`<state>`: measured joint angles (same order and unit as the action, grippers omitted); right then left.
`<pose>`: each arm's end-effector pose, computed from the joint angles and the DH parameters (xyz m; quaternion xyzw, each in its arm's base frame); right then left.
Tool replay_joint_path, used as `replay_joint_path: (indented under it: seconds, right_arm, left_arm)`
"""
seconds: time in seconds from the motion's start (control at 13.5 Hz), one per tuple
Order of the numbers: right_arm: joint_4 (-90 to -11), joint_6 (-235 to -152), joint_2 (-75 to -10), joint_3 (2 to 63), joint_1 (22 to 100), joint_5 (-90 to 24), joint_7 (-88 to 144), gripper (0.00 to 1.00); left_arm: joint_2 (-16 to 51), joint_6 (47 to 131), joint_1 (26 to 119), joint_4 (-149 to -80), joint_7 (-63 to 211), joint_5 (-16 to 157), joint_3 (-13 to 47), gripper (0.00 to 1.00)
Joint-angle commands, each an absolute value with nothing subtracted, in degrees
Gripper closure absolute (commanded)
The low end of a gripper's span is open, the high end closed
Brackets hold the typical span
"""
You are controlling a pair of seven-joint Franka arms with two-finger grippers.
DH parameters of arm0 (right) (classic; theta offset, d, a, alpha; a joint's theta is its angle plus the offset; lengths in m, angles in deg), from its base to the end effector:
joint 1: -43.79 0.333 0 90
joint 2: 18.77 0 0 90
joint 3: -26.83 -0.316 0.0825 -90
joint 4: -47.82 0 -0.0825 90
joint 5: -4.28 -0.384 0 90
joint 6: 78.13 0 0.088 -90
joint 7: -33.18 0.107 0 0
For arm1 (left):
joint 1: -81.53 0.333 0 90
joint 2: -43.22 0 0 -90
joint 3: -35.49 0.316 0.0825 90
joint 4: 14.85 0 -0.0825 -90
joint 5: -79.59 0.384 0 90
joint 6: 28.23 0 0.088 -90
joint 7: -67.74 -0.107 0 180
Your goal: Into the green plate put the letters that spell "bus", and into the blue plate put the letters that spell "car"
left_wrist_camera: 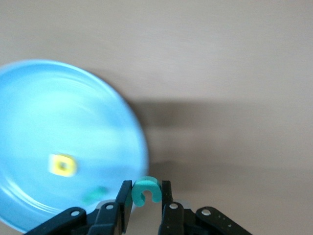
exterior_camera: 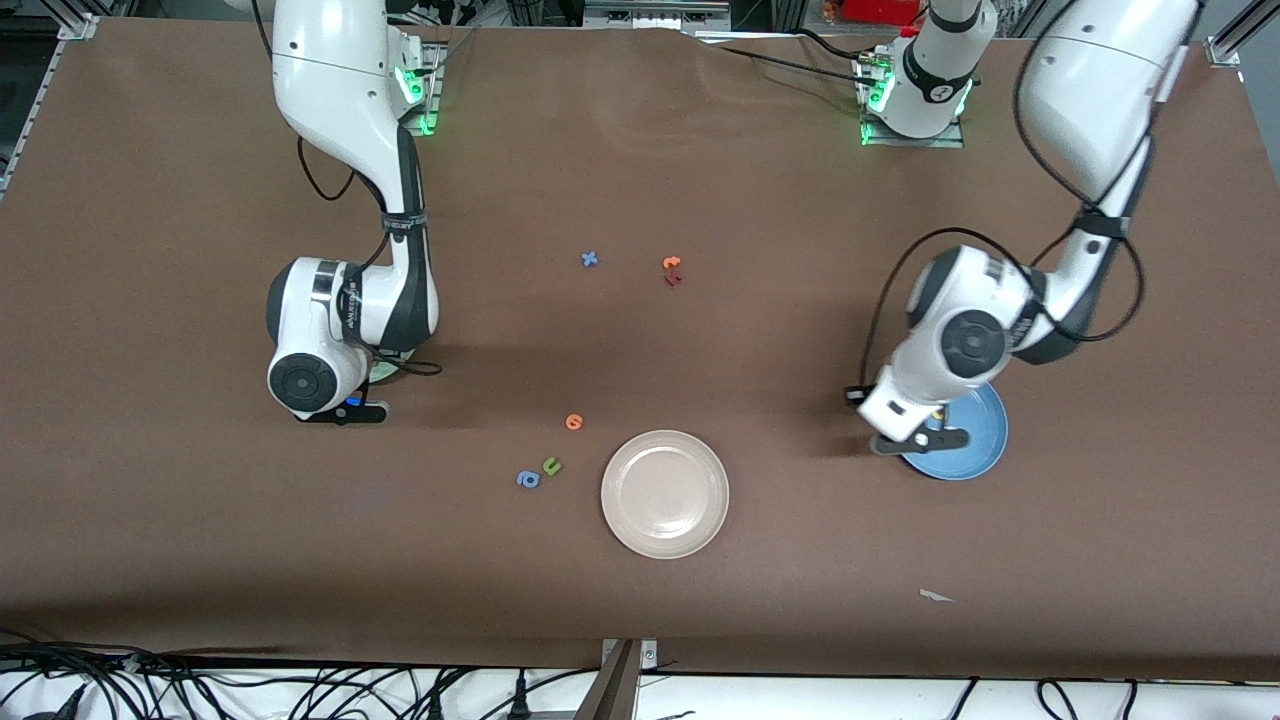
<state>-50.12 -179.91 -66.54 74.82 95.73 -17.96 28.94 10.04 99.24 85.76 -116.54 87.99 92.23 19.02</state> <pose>0.5986 0.1131 0.2006 0.9654 -0.0029 -0.2261 0.1297 0.6377 -0.1171 0.2354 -0.9986 -0.0164 0.0457 0.0185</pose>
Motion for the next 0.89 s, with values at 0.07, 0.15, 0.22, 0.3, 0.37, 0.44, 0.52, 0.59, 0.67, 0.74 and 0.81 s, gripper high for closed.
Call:
replay_joint_path:
  seconds: [0.07, 0.15, 0.22, 0.3, 0.37, 0.44, 0.52, 0.59, 0.67, 0.74, 0.81]
  right_arm:
    - [-49.14, -176.32, -64.13, 75.43, 97.14, -18.4, 28.09, 0.0]
    - [-48.26, -175.61, -62.38, 75.69, 97.14, -18.4, 27.82, 0.0]
    - [-47.73, -174.3, -60.1, 76.22, 97.14, -18.4, 27.56, 0.0]
    - [-47.37, -174.02, -57.73, 76.66, 97.14, -18.4, 27.47, 0.0]
    - [-47.02, -174.02, -55.53, 77.27, 97.05, -18.49, 27.29, 0.0]
    - [-46.15, -173.85, -53.94, 77.54, 97.14, -18.23, 27.12, 0.0]
    - [-44.4, -172.8, -52.53, 78.76, 97.14, -18.05, 26.94, 0.0]
    - [-41.08, -170.35, -51.3, 79.55, 97.14, -18.31, 27.03, 0.0]
    - [-37.39, -166.76, -50.94, 79.91, 97.14, -18.31, 27.12, 0.0]
    - [-35.18, -163.77, -49.55, 79.65, 97.14, -17.7, 27.55, 0.0]
    - [-34.46, -161.65, -48.4, 79.3, 96.96, -17.61, 27.64, 0.0]
  left_arm:
    - [9.82, 98.42, 91.45, -114.88, 75.93, 94.01, 18.27, 0.0]
    - [9.91, 98.42, 91.9, -114.26, 75.74, 93.92, 18.27, 0.0]
    - [10.0, 98.42, 92.42, -113.47, 75.91, 93.75, 18.27, 0.0]
    - [10.26, 98.42, 93.21, -113.2, 75.91, 93.31, 18.18, 0.0]
    - [10.44, 98.42, 93.83, -113.11, 75.74, 93.3, 18.09, 0.0]
    - [10.96, 97.81, 94.1, -113.11, 75.65, 93.3, 18.09, 0.0]
    - [11.92, 96.33, 94.97, -113.02, 75.04, 93.3, 18.09, 0.0]
    - [12.8, 95.01, 96.46, -112.94, 73.2, 93.22, 17.92, 0.0]
    - [13.33, 94.56, 97.08, -112.85, 71.1, 93.13, 18.09, 0.0]
    - [14.9, 92.99, 97.0, -112.85, 68.99, 92.26, 18.7, 0.0]
    - [16.49, 91.23, 96.13, -112.85, 67.23, 88.25, 21.14, 0.0]
